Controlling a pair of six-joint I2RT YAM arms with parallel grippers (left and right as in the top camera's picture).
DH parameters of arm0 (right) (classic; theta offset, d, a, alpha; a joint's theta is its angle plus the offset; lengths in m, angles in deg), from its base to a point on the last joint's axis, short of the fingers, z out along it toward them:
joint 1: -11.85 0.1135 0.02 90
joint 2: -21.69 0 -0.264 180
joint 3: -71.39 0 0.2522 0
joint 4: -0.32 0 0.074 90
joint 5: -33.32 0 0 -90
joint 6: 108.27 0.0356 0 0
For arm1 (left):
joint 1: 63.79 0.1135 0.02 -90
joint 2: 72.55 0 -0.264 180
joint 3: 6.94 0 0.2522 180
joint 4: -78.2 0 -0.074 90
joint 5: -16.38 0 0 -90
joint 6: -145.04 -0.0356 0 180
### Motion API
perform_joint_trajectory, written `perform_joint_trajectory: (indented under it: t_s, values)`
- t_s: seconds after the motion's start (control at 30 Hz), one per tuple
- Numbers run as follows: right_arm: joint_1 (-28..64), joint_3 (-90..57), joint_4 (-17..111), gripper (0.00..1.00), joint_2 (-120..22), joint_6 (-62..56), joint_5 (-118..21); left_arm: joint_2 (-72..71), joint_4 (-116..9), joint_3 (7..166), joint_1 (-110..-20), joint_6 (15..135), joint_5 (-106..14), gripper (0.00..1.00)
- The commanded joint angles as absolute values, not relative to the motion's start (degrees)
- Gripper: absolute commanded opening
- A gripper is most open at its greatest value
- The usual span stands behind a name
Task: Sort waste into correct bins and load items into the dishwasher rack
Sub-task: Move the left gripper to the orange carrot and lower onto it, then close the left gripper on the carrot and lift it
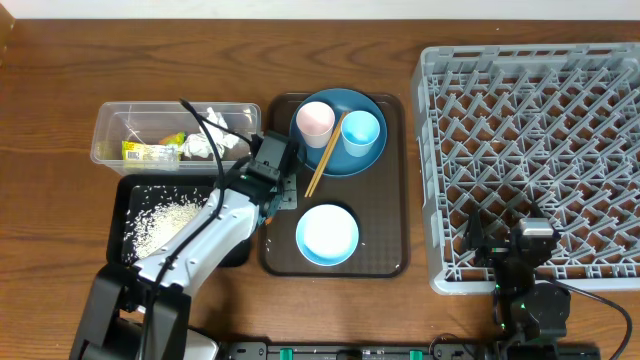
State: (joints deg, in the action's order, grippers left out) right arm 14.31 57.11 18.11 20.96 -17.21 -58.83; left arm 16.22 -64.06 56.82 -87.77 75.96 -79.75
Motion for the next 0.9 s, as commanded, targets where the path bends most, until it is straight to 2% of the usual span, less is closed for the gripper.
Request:
perform_joint_trajectory:
  t_s: [0.0,0.33,0.87]
  values:
    - [14.83,57.31,18.18,0.99,20.94,-17.04,-59.0,16.61,-66.53,54.33,-87.38,75.48,-79.6,0.38]
    - [14.83,57.31,18.18,0.99,20.94,-17.04,-59.0,16.61,-76.03,49.24,-87.38,75.18,-79.6,0.38]
    - [14.83,57.31,18.18,0.99,20.94,-17.04,-59.0,20.04,-78.5,49.04,-87.38,75.2,-79.62,0.38]
